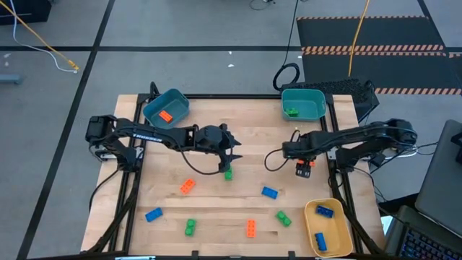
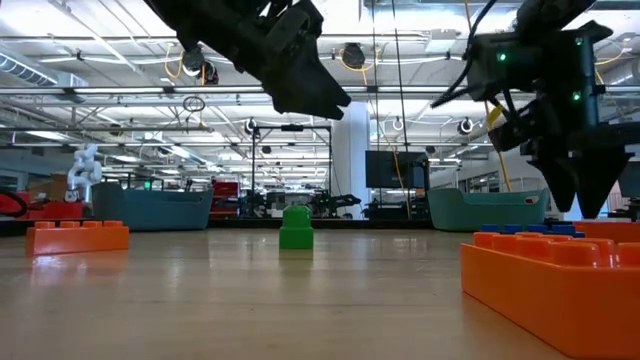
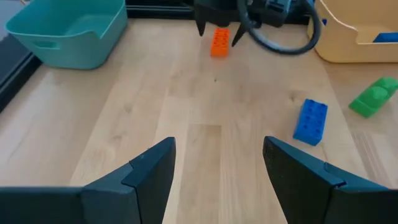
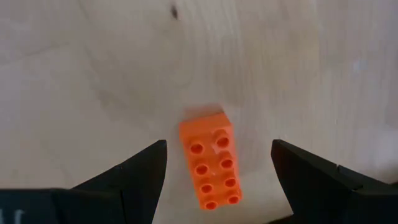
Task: Sort & place blocks by color
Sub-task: Put the right orange game piece into the dark blue bin
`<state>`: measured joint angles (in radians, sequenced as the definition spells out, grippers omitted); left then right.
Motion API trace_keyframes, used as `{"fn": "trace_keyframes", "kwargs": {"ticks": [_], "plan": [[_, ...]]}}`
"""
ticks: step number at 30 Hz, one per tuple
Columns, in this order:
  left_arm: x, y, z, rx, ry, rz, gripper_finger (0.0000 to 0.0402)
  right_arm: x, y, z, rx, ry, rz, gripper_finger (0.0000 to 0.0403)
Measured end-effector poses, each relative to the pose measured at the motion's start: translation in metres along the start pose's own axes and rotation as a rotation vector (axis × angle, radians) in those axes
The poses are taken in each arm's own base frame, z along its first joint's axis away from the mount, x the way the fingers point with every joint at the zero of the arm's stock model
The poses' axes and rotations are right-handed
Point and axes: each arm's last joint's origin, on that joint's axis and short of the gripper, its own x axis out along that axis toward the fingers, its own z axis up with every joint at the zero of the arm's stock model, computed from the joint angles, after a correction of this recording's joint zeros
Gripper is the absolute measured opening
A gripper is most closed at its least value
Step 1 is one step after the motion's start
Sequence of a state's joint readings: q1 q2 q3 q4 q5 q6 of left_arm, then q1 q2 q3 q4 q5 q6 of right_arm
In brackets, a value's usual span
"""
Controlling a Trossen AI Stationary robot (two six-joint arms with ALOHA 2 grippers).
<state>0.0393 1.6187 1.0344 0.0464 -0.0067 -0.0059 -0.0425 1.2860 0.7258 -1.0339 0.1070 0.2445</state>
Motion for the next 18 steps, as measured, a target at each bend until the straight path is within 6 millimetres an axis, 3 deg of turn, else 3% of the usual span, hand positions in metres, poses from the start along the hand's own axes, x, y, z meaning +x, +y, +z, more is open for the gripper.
{"fn": "trace_keyframes", "kwargs": {"ticks": [11, 18], "plan": [[0.000, -0.002, -0.005, 0.016, 0.052, -0.002, 0.0246, 0.010, -0.006, 0.003, 0.034, 0.102, -0.043, 0.0281], [0.000, -0.002, -0.007, 0.011, 0.073, -0.002, 0.0246, 0.015, -0.002, 0.005, 0.056, 0.140, 0.026, 0.0281]]}}
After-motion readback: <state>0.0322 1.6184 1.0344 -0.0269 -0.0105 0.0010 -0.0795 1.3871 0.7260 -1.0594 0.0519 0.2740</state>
